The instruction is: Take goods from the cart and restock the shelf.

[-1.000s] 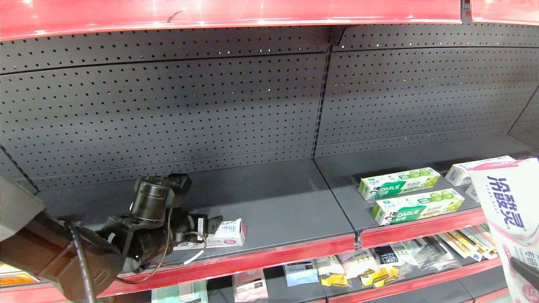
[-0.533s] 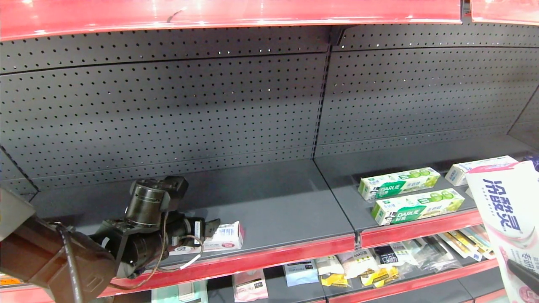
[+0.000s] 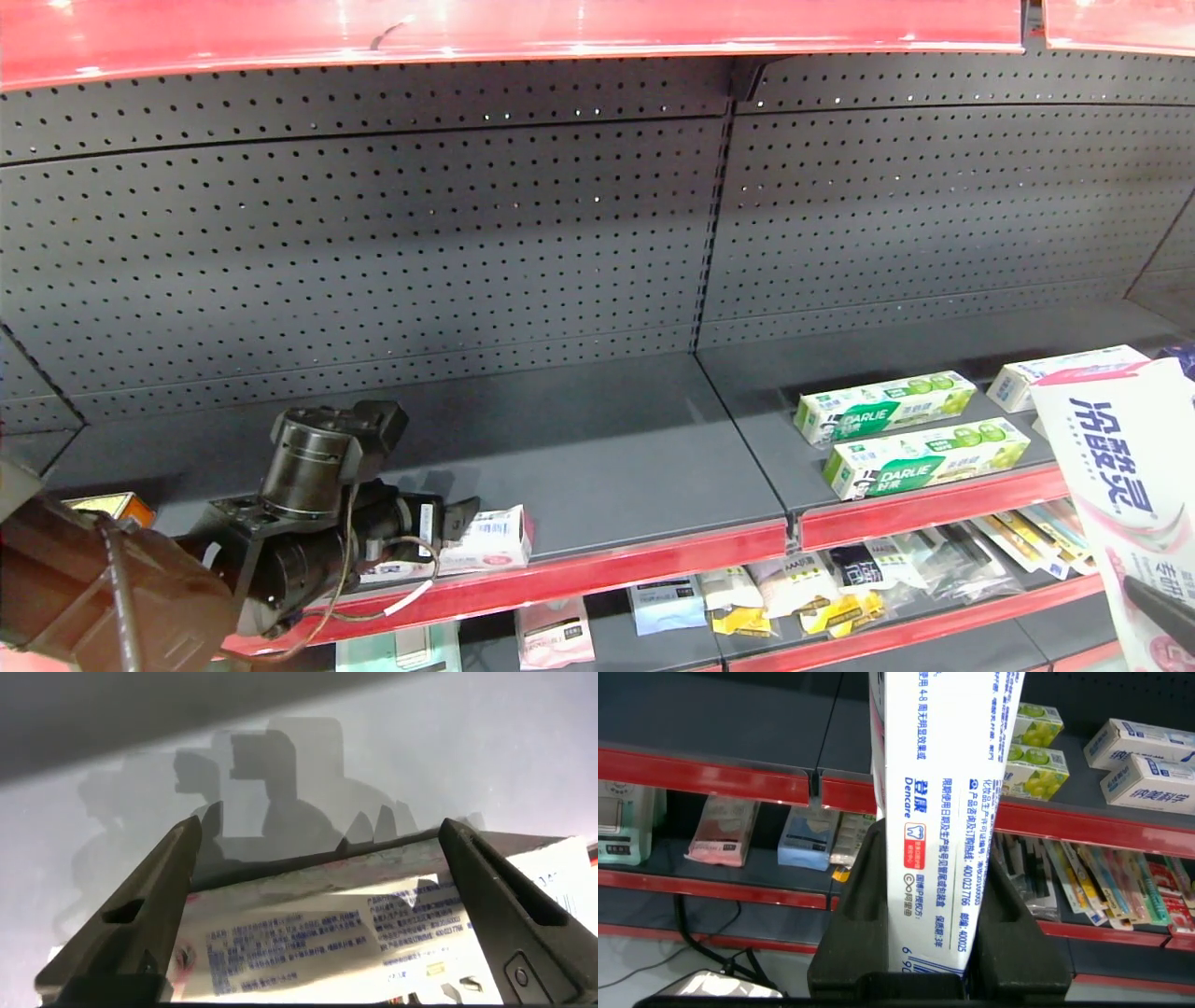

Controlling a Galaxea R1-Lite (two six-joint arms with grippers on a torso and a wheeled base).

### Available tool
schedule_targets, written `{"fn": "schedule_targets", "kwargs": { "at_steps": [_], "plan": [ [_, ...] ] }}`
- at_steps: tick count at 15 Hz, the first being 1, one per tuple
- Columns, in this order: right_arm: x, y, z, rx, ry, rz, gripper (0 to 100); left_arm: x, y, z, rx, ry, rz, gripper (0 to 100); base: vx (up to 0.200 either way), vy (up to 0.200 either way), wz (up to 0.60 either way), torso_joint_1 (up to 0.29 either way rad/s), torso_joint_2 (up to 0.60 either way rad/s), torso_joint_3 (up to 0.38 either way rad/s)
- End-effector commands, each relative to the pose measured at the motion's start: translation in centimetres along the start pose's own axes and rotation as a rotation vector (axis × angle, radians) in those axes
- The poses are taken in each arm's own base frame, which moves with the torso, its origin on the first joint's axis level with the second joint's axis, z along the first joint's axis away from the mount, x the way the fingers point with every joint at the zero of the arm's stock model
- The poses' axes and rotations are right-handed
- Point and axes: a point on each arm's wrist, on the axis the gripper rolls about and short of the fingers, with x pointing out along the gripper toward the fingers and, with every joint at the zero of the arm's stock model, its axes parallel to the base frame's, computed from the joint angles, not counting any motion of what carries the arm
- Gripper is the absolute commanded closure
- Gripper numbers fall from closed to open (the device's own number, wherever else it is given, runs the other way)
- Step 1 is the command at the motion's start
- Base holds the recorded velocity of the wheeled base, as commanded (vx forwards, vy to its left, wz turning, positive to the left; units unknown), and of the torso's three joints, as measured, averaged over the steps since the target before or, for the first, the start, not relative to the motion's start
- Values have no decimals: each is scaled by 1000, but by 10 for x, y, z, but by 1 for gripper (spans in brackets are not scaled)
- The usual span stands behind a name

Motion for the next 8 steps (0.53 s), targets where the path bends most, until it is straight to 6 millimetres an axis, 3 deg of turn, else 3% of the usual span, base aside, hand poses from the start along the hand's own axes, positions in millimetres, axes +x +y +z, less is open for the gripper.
{"fn": "schedule_targets", "kwargs": {
  "at_steps": [1, 8],
  "plan": [
    [0, 0, 0, -1, -2, 0, 100, -3, 0, 1, -2, -9, -2, 0, 0, 0, 0, 0, 0, 0],
    [-1, 0, 0, 1, -6, -1, 100, -5, 2, -2, -21, 1, 3, 0, 0, 0, 0, 0, 0, 0]
  ]
}}
